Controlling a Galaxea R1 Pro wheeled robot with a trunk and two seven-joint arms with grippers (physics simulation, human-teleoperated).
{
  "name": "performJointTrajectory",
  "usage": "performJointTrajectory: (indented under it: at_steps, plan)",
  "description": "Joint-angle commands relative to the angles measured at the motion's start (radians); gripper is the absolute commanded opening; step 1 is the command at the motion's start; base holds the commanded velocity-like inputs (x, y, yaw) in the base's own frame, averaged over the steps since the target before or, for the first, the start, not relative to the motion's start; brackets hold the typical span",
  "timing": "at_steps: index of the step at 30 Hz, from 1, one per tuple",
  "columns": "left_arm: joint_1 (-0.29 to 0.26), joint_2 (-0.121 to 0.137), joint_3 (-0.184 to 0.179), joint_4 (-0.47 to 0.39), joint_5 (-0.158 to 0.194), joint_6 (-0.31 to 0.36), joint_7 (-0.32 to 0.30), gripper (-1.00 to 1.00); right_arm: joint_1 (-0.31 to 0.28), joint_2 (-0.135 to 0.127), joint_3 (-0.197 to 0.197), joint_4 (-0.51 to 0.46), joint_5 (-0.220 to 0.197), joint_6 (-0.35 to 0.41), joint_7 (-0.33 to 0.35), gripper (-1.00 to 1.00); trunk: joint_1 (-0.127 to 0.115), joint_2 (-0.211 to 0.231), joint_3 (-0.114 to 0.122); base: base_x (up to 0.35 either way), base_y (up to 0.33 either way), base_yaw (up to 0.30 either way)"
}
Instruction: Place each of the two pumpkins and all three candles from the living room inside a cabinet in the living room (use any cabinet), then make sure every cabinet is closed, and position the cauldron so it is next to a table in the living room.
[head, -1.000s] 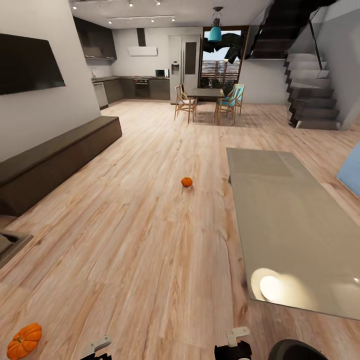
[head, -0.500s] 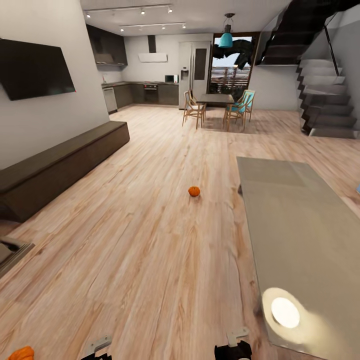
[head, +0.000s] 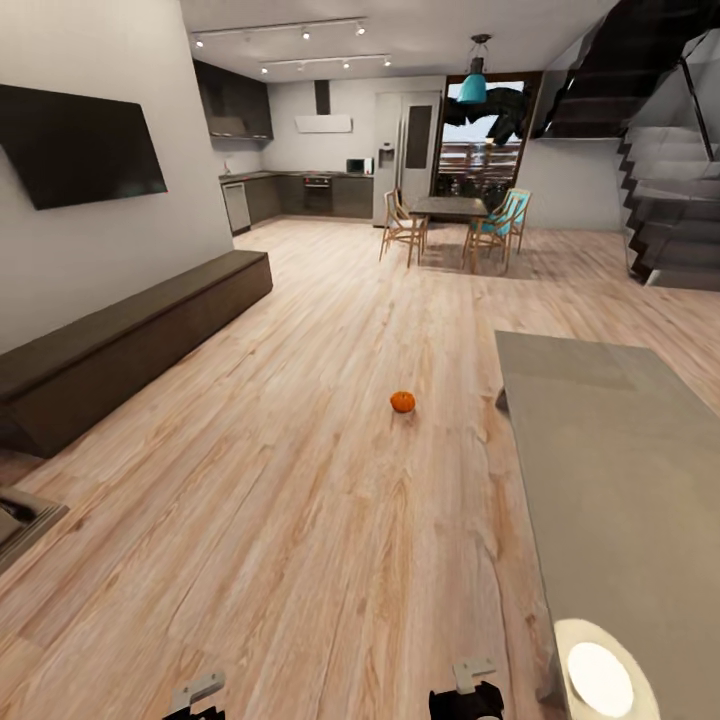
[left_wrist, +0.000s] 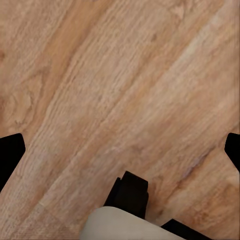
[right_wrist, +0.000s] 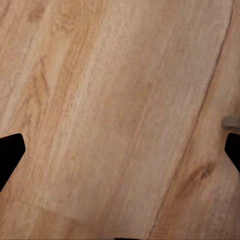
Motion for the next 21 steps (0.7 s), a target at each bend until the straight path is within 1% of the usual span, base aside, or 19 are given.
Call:
performJointTrajectory:
  at_steps: [1,21]
  plan:
    - [0.000,0.000,0.000,0.000,0.000,0.000,0.000,1.00,0.000,0.000,0.000,0.000,0.000,0.000,0.000,1.00,0.000,0.000,0.000,0.325,0.000,0.024]
    - [0.000,0.000,0.000,0.000,0.000,-0.001,0.000,1.00,0.000,-0.001,0.000,-0.001,0.000,0.000,0.000,1.00,0.000,0.000,0.000,0.325,0.000,0.002]
